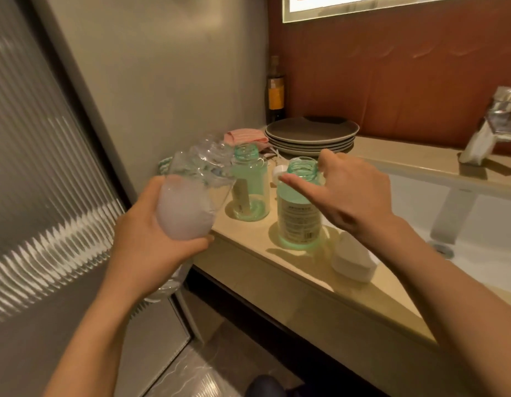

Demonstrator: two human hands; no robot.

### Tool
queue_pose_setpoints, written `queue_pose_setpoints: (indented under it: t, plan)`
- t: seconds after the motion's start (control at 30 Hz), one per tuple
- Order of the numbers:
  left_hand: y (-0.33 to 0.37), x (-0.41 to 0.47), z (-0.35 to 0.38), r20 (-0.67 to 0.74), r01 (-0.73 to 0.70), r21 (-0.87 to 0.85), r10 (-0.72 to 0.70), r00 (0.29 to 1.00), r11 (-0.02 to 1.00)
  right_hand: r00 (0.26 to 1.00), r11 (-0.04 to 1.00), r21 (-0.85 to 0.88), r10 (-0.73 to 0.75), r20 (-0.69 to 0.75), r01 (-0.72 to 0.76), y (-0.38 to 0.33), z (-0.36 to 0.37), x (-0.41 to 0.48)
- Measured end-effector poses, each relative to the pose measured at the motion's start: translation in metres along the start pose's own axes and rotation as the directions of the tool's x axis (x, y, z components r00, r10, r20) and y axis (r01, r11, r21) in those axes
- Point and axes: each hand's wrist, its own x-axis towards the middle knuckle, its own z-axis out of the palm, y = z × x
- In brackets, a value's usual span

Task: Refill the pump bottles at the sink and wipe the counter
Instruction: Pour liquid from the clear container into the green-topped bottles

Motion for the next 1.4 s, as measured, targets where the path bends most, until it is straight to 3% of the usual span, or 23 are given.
queue_pose_setpoints:
  t: [0.1,0.17,0.23,0.37,0.53,0.67,0.77,0.83,0.93,1.0,1.07,1.23,1.4]
  plan:
    - [-0.01,-0.015,0.004,-0.016,0.005,-0.08,-0.007,1.0,0.997,0.968,0.917,0.383,0.011,0.252,-0.11,0.017,-0.003,0.006]
    - [-0.015,-0.023,0.008,-0.01,0.004,-0.129,-0.006,1.0,0.992,0.859,0.764,0.613,-0.162,0.485,-0.202,0.029,-0.003,0.013]
    - [-0.017,-0.028,0.011,0.002,0.002,-0.158,-0.001,1.0,0.987,0.771,0.679,0.69,-0.293,0.566,-0.249,0.037,-0.002,0.017]
    - [-0.018,-0.034,0.015,0.023,-0.004,-0.177,0.009,1.0,0.984,0.84,0.751,0.639,-0.228,0.492,-0.17,0.035,-0.002,0.024]
    - [-0.018,-0.035,0.02,0.018,-0.019,-0.179,0.022,1.0,0.984,0.963,0.868,0.488,-0.052,0.264,-0.087,0.002,0.007,0.018]
    - [-0.018,-0.035,0.022,0.022,-0.017,-0.174,0.021,1.0,0.985,0.985,0.95,0.299,0.046,0.169,-0.096,-0.016,0.017,0.016]
    - [-0.021,-0.035,0.023,0.023,-0.015,-0.172,0.02,1.0,0.985,0.994,0.988,0.142,0.04,0.097,-0.054,-0.023,0.021,0.015]
    - [-0.025,-0.034,0.024,0.027,0.002,-0.185,0.003,1.0,0.983,0.987,0.967,0.246,0.032,0.16,-0.072,-0.022,0.021,0.018]
    - [-0.029,-0.034,0.023,0.023,0.019,-0.177,-0.015,1.0,0.984,0.918,0.789,0.583,-0.064,0.392,-0.194,-0.013,0.014,0.023]
    - [-0.032,-0.033,0.022,0.017,0.027,-0.171,-0.024,1.0,0.985,0.856,0.701,0.666,-0.16,0.493,-0.253,-0.007,0.006,0.023]
    - [-0.034,-0.032,0.021,0.022,0.026,-0.166,-0.022,1.0,0.986,0.846,0.698,0.674,-0.188,0.498,-0.242,-0.001,0.001,0.021]
    - [-0.034,-0.027,0.022,0.018,0.04,-0.127,-0.038,0.999,0.991,0.921,0.774,0.591,-0.026,0.388,-0.227,0.004,0.013,0.022]
    - [-0.032,-0.016,0.022,0.034,0.046,-0.042,-0.045,0.998,0.998,0.939,0.818,0.541,-0.003,0.343,-0.195,0.009,0.013,0.017]
